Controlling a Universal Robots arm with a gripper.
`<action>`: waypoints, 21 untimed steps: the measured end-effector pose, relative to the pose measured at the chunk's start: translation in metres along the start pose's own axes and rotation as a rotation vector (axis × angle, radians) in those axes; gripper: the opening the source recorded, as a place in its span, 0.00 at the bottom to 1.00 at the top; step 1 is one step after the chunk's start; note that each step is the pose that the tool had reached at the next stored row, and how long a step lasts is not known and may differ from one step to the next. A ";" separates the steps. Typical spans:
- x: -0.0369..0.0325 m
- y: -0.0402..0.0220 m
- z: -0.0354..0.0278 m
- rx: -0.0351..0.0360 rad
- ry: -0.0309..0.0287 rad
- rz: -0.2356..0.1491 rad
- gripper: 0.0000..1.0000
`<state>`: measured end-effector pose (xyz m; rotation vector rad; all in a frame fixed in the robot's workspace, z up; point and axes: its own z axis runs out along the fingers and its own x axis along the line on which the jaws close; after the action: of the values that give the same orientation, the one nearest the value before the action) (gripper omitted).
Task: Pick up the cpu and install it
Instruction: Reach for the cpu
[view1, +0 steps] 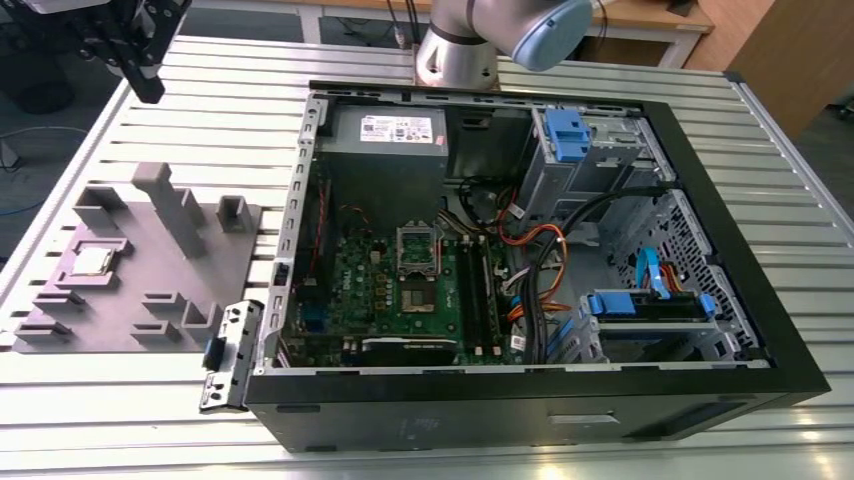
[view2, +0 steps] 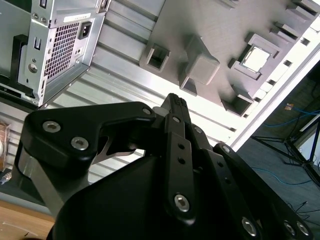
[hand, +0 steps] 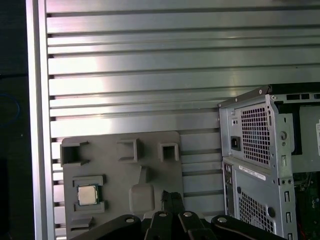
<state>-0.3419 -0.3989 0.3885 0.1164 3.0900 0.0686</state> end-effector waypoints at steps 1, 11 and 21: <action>0.0000 0.0000 0.0001 0.0000 0.0000 0.000 0.11; 0.0010 -0.0001 0.0005 -0.0001 -0.0002 0.000 0.11; 0.0092 -0.0009 0.0042 -0.0004 -0.0048 0.000 0.11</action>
<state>-0.3509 -0.3989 0.3838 0.1160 3.0852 0.0688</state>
